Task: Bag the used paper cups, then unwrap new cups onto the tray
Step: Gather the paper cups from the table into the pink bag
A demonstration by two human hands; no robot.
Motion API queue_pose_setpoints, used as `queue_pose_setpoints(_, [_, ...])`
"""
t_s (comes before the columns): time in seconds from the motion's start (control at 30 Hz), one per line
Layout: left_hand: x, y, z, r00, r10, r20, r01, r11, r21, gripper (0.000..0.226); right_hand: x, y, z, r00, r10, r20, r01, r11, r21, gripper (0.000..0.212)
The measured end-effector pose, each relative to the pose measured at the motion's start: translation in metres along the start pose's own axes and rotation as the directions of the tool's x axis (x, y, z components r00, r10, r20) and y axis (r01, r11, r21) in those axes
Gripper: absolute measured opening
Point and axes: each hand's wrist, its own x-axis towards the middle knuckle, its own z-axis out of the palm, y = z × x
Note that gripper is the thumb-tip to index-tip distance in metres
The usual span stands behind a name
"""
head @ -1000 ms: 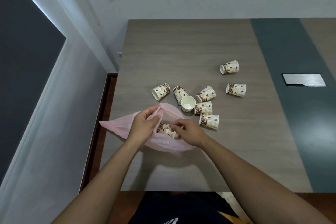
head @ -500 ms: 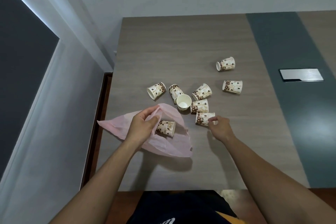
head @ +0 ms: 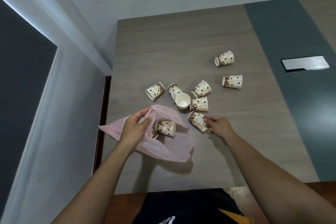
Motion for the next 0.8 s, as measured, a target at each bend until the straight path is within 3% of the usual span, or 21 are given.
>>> queue_pose_setpoints(0.1, [-0.001,-0.001,0.003,1.0,0.007,-0.001,-0.007,1.0,-0.025,0.035,-0.001,-0.003,-0.004,0.996,-0.046,-0.077,0.048,0.998,0.027,0.027])
queue_pose_setpoints(0.27, [0.001,-0.002,0.006,1.0,0.006,0.011,-0.005,1.0,-0.028,0.035,-0.005,-0.013,-0.01,0.976,-0.144,-0.162,0.138,0.989,-0.051,0.009])
queue_pose_setpoints(0.33, [0.002,-0.003,0.006,1.0,0.011,0.01,-0.011,0.999,-0.031,0.035,-0.012,-0.018,-0.011,0.988,-0.131,-0.086,0.132,0.991,0.013,0.01])
queue_pose_setpoints(0.43, [0.004,-0.002,0.007,1.0,0.025,0.003,-0.025,0.999,-0.04,0.036,-0.027,-0.024,-0.008,0.978,-0.108,0.179,0.089,0.99,0.11,0.013])
queue_pose_setpoints(0.53, [0.004,-0.003,0.007,0.999,0.027,0.02,-0.026,0.997,-0.07,0.038,-0.041,-0.025,0.007,0.908,-0.109,0.406,0.113,0.994,0.014,0.009])
queue_pose_setpoints(0.8, [-0.007,0.0,0.018,0.997,0.044,0.061,-0.038,0.994,-0.102,0.038,-0.07,-0.017,0.087,0.813,-0.228,0.535,0.41,0.877,-0.251,0.009])
